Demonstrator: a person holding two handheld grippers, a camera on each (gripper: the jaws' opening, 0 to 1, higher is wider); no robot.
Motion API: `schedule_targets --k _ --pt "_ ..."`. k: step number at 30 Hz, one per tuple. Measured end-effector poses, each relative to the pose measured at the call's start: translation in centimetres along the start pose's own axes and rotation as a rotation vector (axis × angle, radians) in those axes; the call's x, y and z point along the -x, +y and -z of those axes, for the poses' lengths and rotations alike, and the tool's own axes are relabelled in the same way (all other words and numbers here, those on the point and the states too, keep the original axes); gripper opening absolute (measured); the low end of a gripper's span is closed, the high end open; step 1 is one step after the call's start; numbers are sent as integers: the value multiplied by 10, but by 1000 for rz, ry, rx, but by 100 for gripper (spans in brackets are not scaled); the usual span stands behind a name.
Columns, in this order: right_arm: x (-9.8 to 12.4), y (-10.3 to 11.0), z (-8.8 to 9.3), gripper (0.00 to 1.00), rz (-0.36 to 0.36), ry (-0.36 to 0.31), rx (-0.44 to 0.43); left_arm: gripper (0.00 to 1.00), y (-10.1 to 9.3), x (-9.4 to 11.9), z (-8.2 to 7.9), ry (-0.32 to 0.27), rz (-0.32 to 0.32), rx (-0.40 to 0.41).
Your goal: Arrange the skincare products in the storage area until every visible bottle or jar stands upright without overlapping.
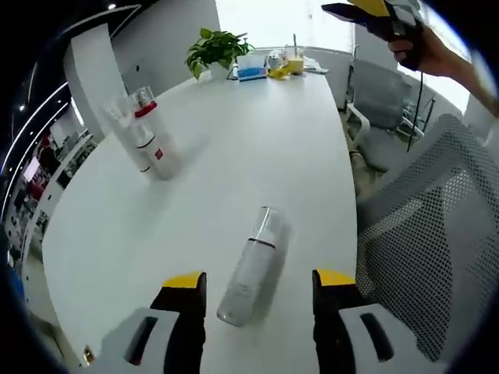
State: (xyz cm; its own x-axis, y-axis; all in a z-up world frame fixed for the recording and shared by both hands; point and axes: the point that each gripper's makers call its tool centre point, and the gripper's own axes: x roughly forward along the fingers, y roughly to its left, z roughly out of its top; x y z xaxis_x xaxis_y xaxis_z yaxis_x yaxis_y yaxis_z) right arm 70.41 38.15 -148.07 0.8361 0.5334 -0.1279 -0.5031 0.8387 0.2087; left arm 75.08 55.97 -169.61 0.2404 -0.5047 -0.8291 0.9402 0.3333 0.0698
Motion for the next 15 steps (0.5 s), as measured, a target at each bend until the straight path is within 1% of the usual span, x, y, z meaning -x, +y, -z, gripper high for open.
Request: schedule_targets --k 2,4,6,9,11,14,15 --pt "0 0 2 23 8 3 -1 55 1 -5 0 7 7 0" --pt "1 -1 4 23 15 9 -5 54 2 -9 2 29 12 -14" --pt "2 -1 7 25 21 20 -6 53 3 -11 2 37 13 -35" --pt "5 -1 12 26 32 38 -4 52 4 -17 7 70 23 -36" --pt "7 -4 16 27 46 60 1 50 5 -18 12 92 23 -48" --pt "12 -10 28 27 74 115 -5 46 7 -19 20 132 14 -72" --pt "13 -11 33 28 84 133 -10 44 7 -20 21 137 14 -85"
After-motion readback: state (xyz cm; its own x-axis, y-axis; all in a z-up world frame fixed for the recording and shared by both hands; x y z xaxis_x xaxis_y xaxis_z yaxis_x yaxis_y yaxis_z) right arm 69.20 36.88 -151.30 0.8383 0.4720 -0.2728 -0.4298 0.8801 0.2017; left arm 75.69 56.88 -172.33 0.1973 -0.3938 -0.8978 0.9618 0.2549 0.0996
